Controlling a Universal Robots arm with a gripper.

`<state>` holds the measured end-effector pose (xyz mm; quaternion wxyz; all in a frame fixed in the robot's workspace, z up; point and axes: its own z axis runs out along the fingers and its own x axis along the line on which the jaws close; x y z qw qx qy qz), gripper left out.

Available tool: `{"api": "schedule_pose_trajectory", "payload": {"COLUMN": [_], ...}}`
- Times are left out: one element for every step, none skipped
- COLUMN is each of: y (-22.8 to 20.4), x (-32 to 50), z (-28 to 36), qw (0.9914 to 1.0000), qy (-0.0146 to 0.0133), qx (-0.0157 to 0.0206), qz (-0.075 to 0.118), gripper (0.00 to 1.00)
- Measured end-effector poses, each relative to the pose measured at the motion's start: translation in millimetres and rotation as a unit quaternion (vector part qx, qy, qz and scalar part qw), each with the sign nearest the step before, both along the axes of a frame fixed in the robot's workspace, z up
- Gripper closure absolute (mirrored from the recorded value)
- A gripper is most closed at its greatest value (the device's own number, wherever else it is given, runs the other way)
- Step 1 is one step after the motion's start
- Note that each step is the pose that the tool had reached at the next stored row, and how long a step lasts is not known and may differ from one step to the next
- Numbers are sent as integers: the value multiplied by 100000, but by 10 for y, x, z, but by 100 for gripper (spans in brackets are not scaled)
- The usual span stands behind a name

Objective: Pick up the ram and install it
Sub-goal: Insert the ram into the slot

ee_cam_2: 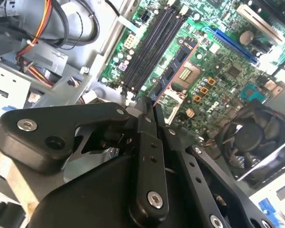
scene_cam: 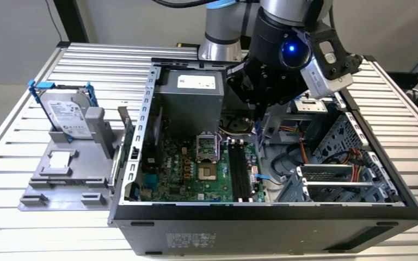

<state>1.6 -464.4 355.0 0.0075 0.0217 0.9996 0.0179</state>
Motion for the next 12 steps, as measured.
{"api": "schedule_pose_trajectory", "payload": {"y": [0, 0, 0, 0, 0, 0, 0, 0, 0, 0, 0, 0], "x": [8, 23, 38, 55, 73, 91, 108, 124, 139, 154, 165, 176], "z": [-16, -34, -51, -70, -88, -107, -125, -143, -161, -179, -197, -216], "qw": [100000, 99999, 99997, 99995, 99993, 99991, 99988, 99985, 99982, 99978, 99974, 99968], "qy": [-3, -1, 0, -1, -1, -1, 1, -1, 2, -1, -1, 0], "qx": [-1, 0, -6, -5, -3, -8, -6, -4, -4, -8, -4, -8], "qz": [-287, -539, -746, -968, -1160, -1360, -1557, -1732, -1915, -2089, -2284, -2537], "gripper": [100, 100, 100, 100, 100, 100, 100, 100, 100, 100, 100, 100]}}
